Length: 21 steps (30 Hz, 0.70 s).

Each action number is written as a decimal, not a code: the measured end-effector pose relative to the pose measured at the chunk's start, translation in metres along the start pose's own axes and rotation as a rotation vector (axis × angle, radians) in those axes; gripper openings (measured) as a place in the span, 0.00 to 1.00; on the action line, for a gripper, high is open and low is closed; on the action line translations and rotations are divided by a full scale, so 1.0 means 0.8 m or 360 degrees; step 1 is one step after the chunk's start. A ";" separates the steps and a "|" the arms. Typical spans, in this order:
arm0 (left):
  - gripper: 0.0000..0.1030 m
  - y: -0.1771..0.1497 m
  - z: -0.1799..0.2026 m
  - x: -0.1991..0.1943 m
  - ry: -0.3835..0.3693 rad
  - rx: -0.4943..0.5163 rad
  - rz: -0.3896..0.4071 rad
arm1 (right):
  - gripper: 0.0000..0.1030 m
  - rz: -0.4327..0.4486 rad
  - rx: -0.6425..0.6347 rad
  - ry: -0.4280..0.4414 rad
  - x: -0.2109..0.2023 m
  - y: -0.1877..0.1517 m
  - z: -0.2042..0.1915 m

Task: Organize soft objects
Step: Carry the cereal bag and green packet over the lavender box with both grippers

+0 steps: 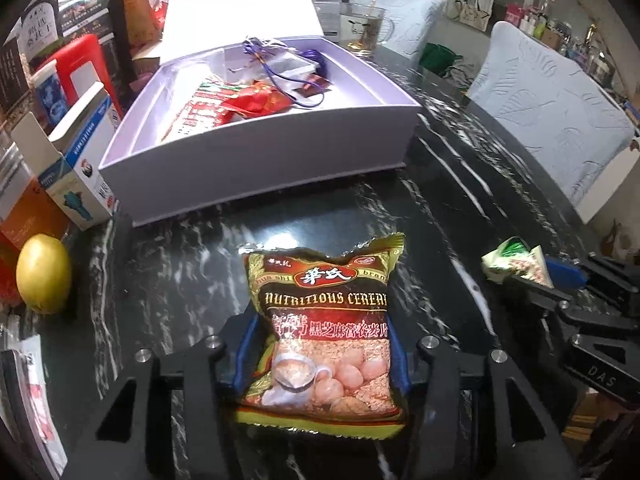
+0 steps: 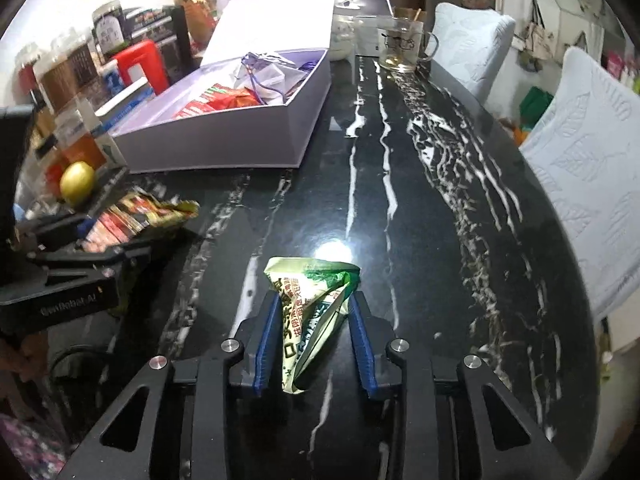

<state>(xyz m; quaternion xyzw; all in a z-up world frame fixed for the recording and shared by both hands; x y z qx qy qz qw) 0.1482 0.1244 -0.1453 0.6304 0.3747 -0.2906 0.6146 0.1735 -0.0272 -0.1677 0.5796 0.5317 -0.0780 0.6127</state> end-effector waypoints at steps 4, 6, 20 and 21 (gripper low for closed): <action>0.50 -0.007 0.008 -0.009 -0.0032 0.0011 0.0011 | 0.33 0.0010 0.0028 0.0089 -0.009 -0.012 -0.011; 0.50 -0.011 0.011 -0.015 -0.0048 0.0013 0.0018 | 0.33 0.0021 0.0039 0.0115 -0.014 -0.018 -0.017; 0.50 -0.028 0.037 -0.064 -0.0141 0.0069 0.0129 | 0.33 0.0131 0.0069 0.0175 -0.058 -0.049 -0.043; 0.50 -0.028 0.038 -0.067 -0.0144 0.0070 0.0141 | 0.33 0.0142 0.0069 0.0183 -0.061 -0.049 -0.044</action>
Point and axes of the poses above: each gripper's, at about its wrist camera, not at the fingertips, and x roughly the way its jaws point, z to its right, y to its top, the point moved 6 cm from there along x, roughly the way its jaws point, and after that the axes turned 9 degrees about y, right-handed, at the moved point
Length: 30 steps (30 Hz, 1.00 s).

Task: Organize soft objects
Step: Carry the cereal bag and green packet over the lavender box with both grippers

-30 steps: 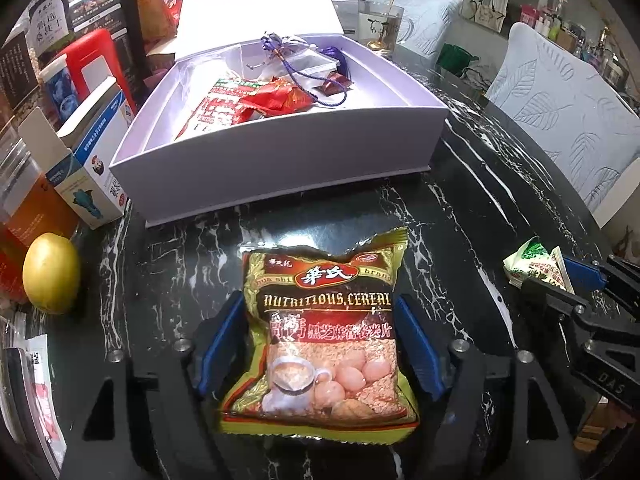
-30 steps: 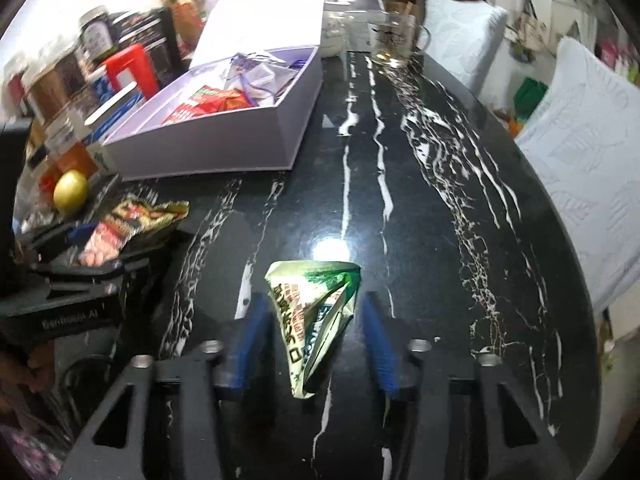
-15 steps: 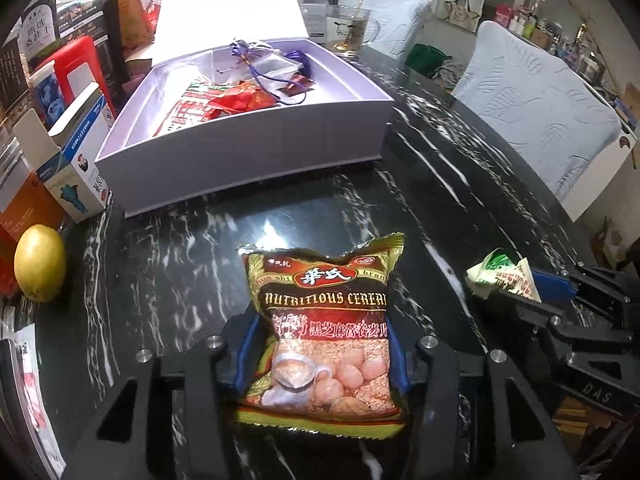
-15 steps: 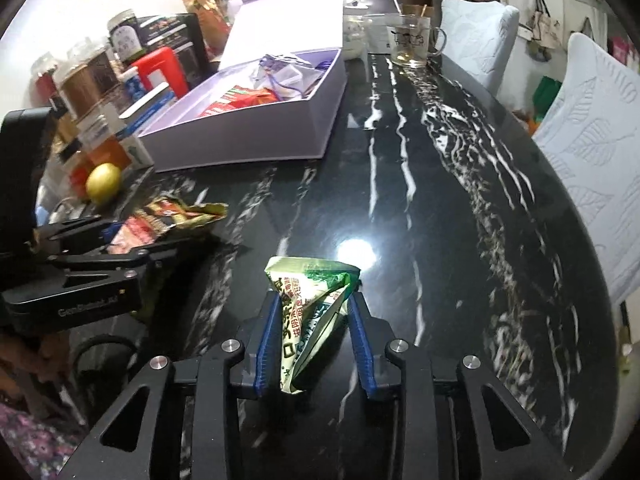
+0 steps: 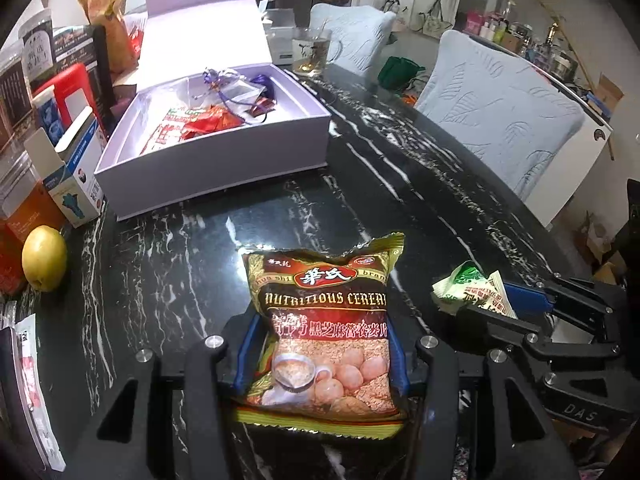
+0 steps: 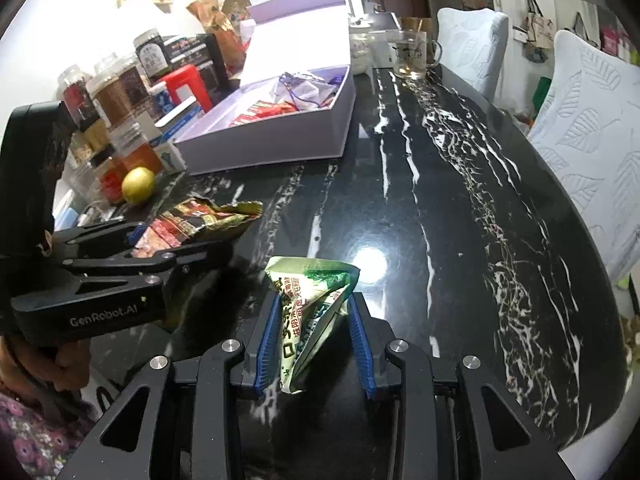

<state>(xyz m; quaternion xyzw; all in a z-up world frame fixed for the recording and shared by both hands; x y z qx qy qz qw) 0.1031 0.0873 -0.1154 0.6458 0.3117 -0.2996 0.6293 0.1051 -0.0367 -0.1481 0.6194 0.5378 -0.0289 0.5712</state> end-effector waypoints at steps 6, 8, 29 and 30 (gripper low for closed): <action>0.50 0.011 0.002 -0.021 -0.0026 0.0001 0.0075 | 0.33 0.0078 -0.0031 0.0044 -0.021 0.008 -0.014; 0.50 0.016 0.002 -0.029 -0.0031 0.0003 0.0106 | 0.33 0.0110 -0.0046 0.0058 -0.029 0.014 -0.019; 0.50 0.108 -0.008 -0.107 -0.0026 0.0014 0.0498 | 0.33 0.0401 -0.0251 0.0174 -0.092 0.109 -0.059; 0.50 0.113 -0.010 -0.110 -0.0029 0.0008 0.0513 | 0.33 0.0413 -0.0255 0.0180 -0.094 0.113 -0.060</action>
Point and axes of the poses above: each gripper's, at about its wrist camera, not at the fingertips, and x roughly the way its jaws point, z to its right, y to its top, the point moved 6 cm from there along x, roughly the way its jaws point, and after that the axes turned 9 degrees about y, right-handed, at the moved point
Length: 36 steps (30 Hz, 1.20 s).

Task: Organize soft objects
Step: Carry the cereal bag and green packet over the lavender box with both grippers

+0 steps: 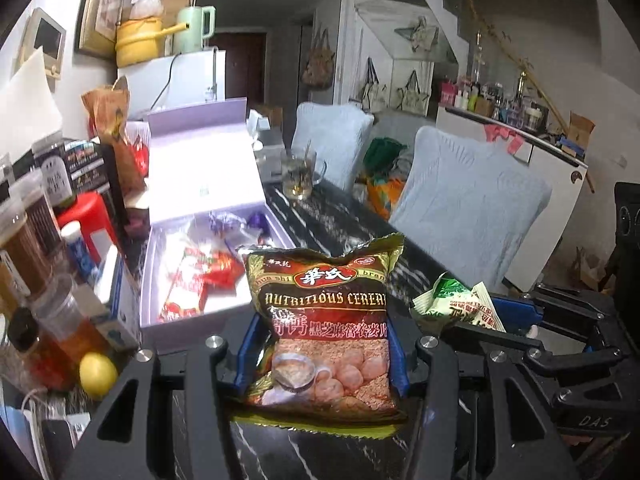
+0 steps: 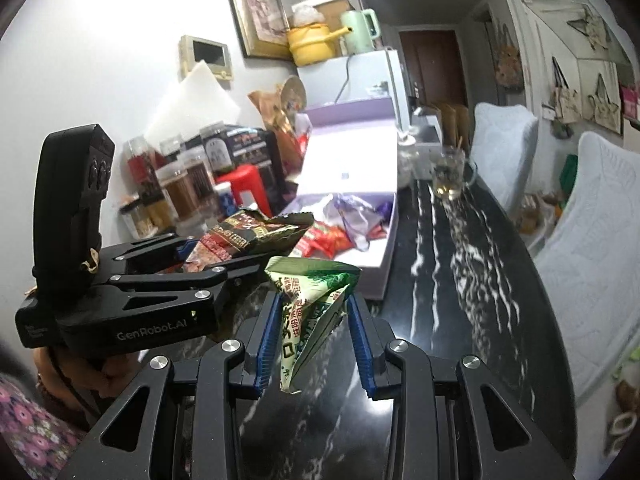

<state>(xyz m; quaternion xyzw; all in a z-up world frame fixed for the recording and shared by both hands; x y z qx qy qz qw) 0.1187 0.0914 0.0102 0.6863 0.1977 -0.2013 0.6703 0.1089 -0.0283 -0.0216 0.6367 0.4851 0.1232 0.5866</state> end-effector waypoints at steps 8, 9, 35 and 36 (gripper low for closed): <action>0.50 0.038 -0.014 -0.004 0.0033 -0.0006 0.0112 | 0.33 0.0088 -0.0073 0.0009 -0.001 0.041 0.000; 0.50 0.042 -0.016 -0.004 0.0040 -0.0010 0.0121 | 0.33 0.0095 -0.0083 0.0009 0.001 0.048 0.001; 0.50 0.133 -0.099 0.076 0.0233 -0.0149 0.0183 | 0.33 0.0104 -0.0193 0.0043 0.087 0.156 0.044; 0.50 0.133 -0.102 0.082 0.0237 -0.0151 0.0175 | 0.33 0.0098 -0.0194 0.0044 0.094 0.160 0.047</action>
Point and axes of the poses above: each gripper's, at about its wrist camera, not at the fingertips, and x roughly the way its jaws point, z to its right, y to its top, the point moved 6 cm from there along x, roughly the way its jaws point, and after that the axes turned 9 degrees about y, right-handed, at the moved point
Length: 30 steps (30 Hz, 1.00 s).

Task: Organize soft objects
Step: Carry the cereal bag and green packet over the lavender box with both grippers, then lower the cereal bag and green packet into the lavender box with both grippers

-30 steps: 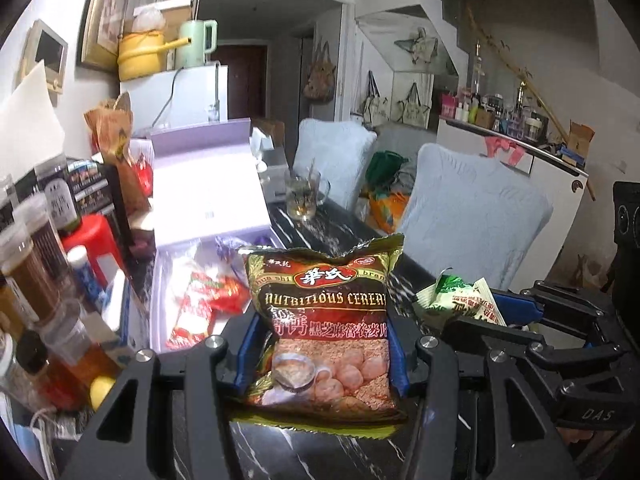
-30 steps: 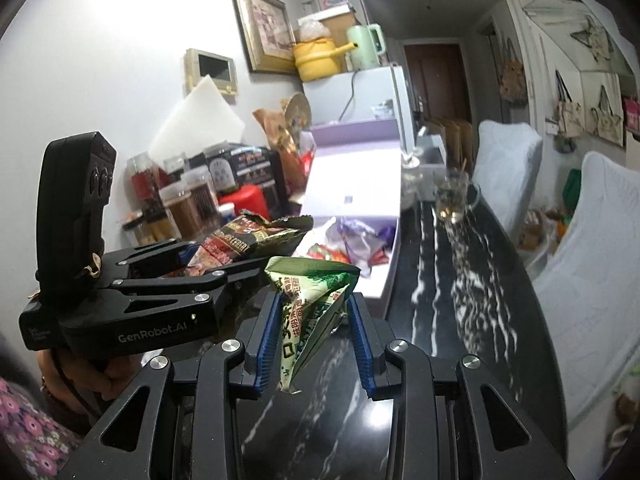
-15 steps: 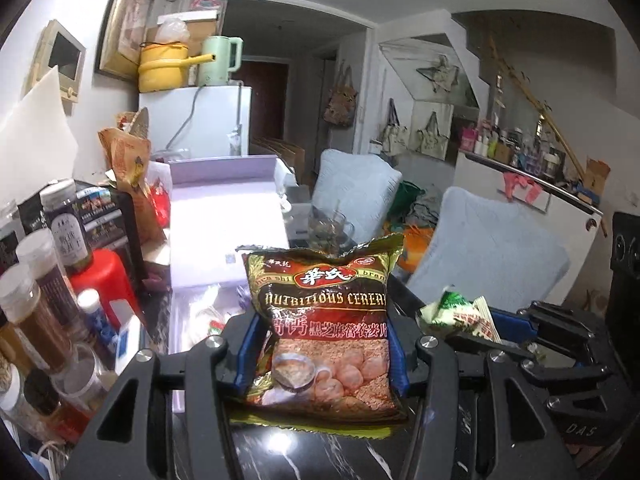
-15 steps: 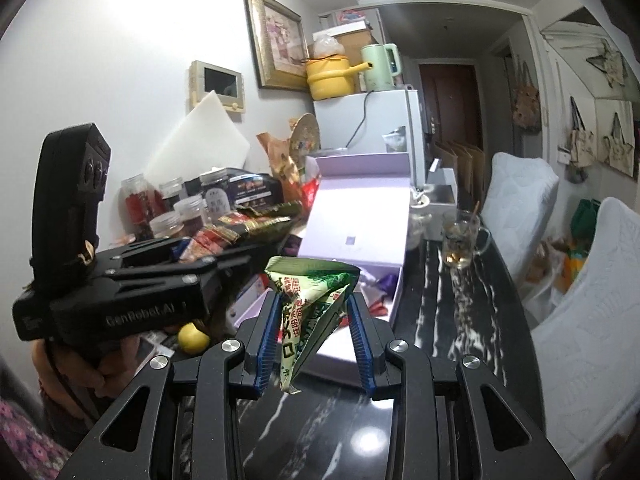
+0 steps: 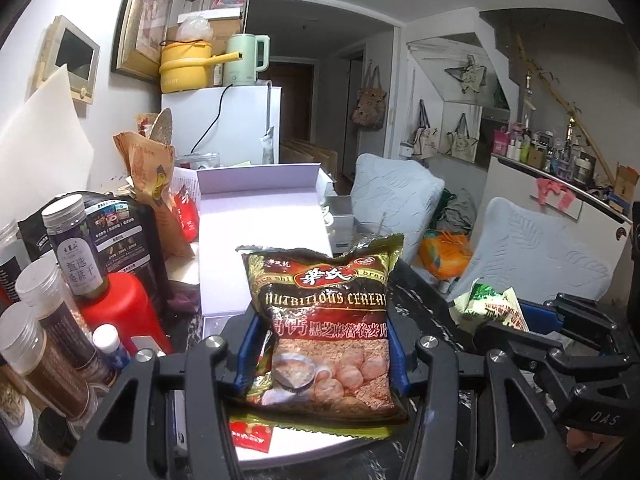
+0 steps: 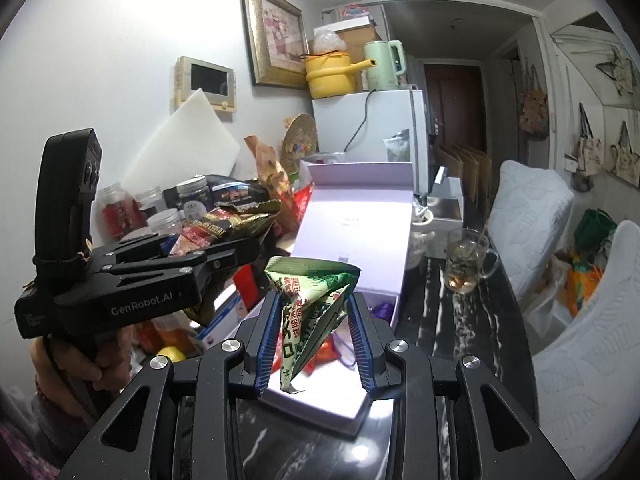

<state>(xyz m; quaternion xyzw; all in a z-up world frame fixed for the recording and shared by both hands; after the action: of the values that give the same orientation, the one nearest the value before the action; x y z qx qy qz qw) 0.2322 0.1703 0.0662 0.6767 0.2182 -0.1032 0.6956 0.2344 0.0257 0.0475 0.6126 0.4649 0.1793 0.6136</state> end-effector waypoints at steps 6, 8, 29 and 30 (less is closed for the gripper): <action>0.50 -0.004 -0.006 0.037 0.0012 -0.0002 -0.0071 | 0.33 -0.0043 0.0020 0.0025 0.034 0.003 0.015; 0.50 -0.007 -0.008 0.050 0.0015 -0.0005 -0.0095 | 0.33 -0.0065 0.0027 0.0033 0.047 0.002 0.021; 0.50 -0.049 -0.031 0.166 0.0097 -0.0022 -0.0367 | 0.33 -0.0298 0.0144 0.0068 0.158 -0.024 0.076; 0.50 -0.051 -0.032 0.172 0.0108 -0.0021 -0.0382 | 0.33 -0.0306 0.0151 0.0069 0.161 -0.025 0.078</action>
<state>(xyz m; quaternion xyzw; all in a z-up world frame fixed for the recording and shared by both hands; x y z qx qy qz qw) 0.3313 0.2139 -0.0311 0.6441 0.3217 -0.1613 0.6750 0.3418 0.0869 -0.0274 0.5895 0.5426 0.1105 0.5881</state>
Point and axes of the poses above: each gripper's, at about its wrist camera, not at the fingertips, and x roughly the way its jaws point, z to its right, y to its top, the point moved 6 cm from there along x, roughly the way its jaws point, and after that the axes turned 9 degrees about y, right-handed, at the moved point
